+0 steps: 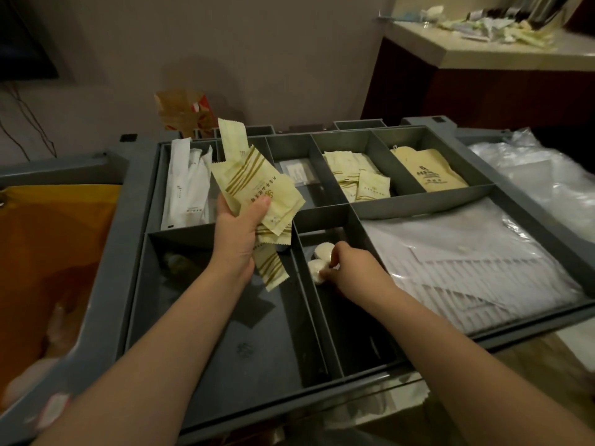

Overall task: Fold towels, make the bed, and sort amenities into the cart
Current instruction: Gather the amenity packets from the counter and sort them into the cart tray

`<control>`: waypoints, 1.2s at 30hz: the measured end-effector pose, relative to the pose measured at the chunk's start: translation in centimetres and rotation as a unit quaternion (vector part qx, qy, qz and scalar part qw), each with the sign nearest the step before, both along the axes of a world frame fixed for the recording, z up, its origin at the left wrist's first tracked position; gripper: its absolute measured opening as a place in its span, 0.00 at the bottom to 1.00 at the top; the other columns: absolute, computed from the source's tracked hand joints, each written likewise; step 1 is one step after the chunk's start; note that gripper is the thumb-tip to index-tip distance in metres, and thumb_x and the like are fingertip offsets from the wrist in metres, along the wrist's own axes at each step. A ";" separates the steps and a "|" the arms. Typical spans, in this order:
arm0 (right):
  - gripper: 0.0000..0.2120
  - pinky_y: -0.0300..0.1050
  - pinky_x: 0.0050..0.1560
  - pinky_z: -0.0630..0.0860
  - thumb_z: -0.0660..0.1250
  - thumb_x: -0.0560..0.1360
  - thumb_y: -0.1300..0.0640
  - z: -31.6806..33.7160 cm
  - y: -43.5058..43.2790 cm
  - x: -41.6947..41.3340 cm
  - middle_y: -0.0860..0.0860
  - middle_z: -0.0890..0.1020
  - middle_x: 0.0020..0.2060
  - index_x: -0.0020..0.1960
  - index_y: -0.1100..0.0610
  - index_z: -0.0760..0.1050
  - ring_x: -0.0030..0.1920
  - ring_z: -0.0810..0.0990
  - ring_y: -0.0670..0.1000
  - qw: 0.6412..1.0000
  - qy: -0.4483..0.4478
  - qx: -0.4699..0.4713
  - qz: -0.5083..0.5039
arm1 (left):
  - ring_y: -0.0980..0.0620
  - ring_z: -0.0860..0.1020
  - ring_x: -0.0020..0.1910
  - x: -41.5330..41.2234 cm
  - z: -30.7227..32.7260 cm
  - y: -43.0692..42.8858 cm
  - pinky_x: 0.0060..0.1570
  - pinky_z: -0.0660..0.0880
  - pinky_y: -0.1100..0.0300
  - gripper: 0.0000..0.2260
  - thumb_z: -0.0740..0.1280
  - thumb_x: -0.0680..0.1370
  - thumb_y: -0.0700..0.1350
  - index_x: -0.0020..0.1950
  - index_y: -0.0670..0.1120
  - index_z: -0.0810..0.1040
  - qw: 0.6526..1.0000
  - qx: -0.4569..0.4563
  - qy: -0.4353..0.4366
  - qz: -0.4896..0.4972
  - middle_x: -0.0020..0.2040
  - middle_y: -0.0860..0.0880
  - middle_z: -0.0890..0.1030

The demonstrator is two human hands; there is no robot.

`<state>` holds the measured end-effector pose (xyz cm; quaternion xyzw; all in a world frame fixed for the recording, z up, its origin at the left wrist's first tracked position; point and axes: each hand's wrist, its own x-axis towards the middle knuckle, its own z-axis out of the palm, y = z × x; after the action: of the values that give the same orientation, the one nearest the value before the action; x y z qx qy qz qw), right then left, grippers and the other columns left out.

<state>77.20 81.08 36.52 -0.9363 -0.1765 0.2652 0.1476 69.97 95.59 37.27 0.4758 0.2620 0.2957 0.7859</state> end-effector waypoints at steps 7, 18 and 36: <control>0.06 0.41 0.34 0.70 0.60 0.80 0.53 1.8 -0.9 -0.2 0.46 0.72 0.32 0.46 0.54 0.68 0.32 0.72 0.45 0.894 -0.259 0.365 0.014 | 0.52 0.83 0.49 -0.2 0.3 -0.3 0.42 0.81 0.58 0.19 0.66 0.76 0.37 0.66 0.49 0.70 0.999 0.025 0.000 -0.043 0.53 0.50 0.81; 0.07 0.37 0.45 0.79 0.65 0.78 0.53 0.8 2.9 -0.7 0.44 0.80 0.48 0.54 0.45 0.71 0.47 0.80 0.40 0.842 -0.038 0.538 -0.011 | 0.46 0.79 0.58 -0.5 0.1 -1.0 0.56 0.77 0.46 0.27 0.70 0.69 0.44 0.68 0.49 0.69 0.990 0.044 0.011 -0.137 0.59 0.46 0.80; 0.18 0.43 0.47 0.78 0.62 0.80 0.52 3.3 1.5 12.6 0.56 0.76 0.58 0.67 0.58 0.66 0.51 0.78 0.52 0.839 -0.029 0.460 -0.290 | 0.50 0.83 0.47 0.0 0.2 0.8 0.38 0.80 0.57 0.21 0.68 0.75 0.40 0.67 0.48 0.69 0.999 -0.013 0.024 -0.031 0.54 0.47 0.82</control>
<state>89.80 82.54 39.79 -0.7766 -0.0028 0.0718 0.6259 69.95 96.36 37.46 0.4808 0.2698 0.2561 0.7940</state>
